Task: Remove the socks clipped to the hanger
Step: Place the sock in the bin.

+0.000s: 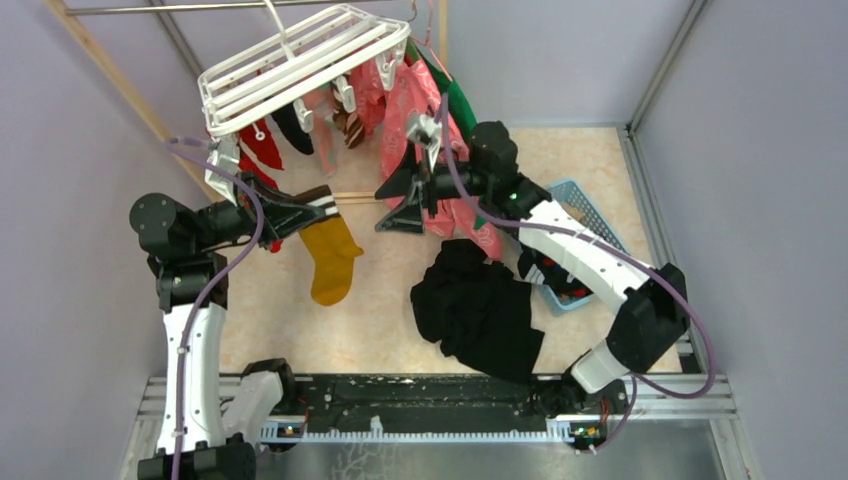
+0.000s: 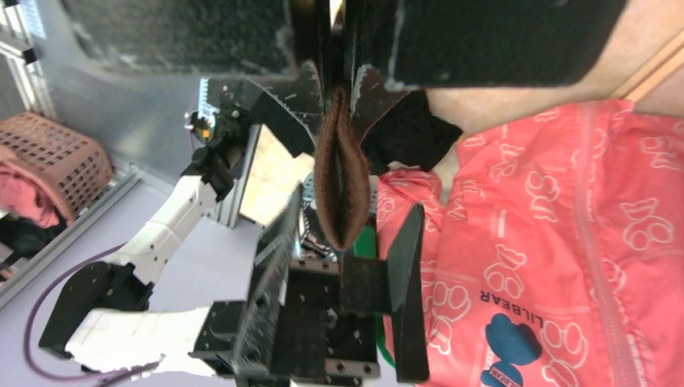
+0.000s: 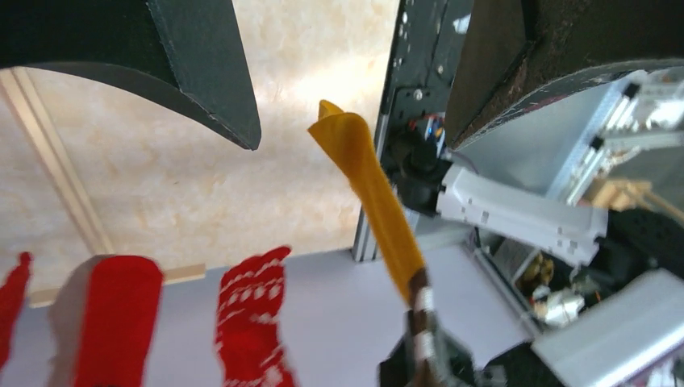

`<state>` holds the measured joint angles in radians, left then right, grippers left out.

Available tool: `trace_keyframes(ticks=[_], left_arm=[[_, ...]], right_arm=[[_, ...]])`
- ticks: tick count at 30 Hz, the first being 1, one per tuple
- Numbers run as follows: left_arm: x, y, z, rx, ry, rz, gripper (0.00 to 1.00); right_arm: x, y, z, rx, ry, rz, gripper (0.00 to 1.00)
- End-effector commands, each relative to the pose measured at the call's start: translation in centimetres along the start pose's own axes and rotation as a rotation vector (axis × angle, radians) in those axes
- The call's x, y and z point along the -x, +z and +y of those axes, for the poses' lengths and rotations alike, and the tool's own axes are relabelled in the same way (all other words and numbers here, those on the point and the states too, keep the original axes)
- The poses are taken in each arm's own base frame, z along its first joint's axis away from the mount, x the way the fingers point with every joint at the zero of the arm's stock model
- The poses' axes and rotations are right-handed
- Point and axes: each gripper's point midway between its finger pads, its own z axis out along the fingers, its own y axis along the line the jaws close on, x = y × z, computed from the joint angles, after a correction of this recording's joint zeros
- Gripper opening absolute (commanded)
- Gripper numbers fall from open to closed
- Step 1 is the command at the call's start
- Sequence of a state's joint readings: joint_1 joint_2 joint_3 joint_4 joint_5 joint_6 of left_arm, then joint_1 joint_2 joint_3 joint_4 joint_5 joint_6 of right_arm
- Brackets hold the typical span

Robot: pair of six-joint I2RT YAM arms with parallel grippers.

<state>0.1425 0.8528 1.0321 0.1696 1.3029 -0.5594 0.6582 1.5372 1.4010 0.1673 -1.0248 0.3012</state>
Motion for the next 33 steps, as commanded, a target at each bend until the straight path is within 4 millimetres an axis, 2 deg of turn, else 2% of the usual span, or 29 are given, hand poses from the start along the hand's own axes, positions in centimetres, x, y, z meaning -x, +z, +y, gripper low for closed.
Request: trace_keyframes(ticks=[1,6,11,17,22,25,26,28,33], left_arm=[[-1.0,0.0,-1.8,-0.062,-0.037,0.007,0.0],[-1.3,0.1,-2.9,-0.081,-0.107,-0.03,0.0],[-1.3,0.0,-3.3,-0.08,-0.151,-0.085,0.0],[-1.6,0.0,-3.2,-0.075,-0.201,-0.116,0.0],[-1.5,0.0,-3.3,-0.077,-0.214,-0.121,0.0],[-1.4,0.1,-2.8,-0.059,-0.235,-0.122,0.01],[-1.3,0.1,-2.6,-0.051,-0.236,-0.123,0.04],[-1.2,0.2,-2.3,-0.036,-0.228,-0.117,0.14],[-0.4,0.3,-1.8,-0.003,-0.149,-0.069,0.48]], right_arm=[[-1.8,1.4,3.2,0.024,-0.186,0.041,0.84],[-5.2,3.4,4.2,0.062,-0.202,0.077,0.82],[-6.2,4.9,5.1,0.106,-0.198,0.086,0.74],[-7.1,6.1,4.6,0.1,-0.163,0.09,0.48],[-7.4,6.5,4.6,0.12,-0.145,0.094,0.14],[-7.6,6.0,5.2,0.153,-0.174,0.147,0.04],[-7.6,5.8,5.2,0.148,-0.193,0.165,0.0],[-7.3,5.1,5.2,0.12,-0.237,0.197,0.0],[-6.8,2.6,6.9,0.131,-0.359,0.264,0.0]])
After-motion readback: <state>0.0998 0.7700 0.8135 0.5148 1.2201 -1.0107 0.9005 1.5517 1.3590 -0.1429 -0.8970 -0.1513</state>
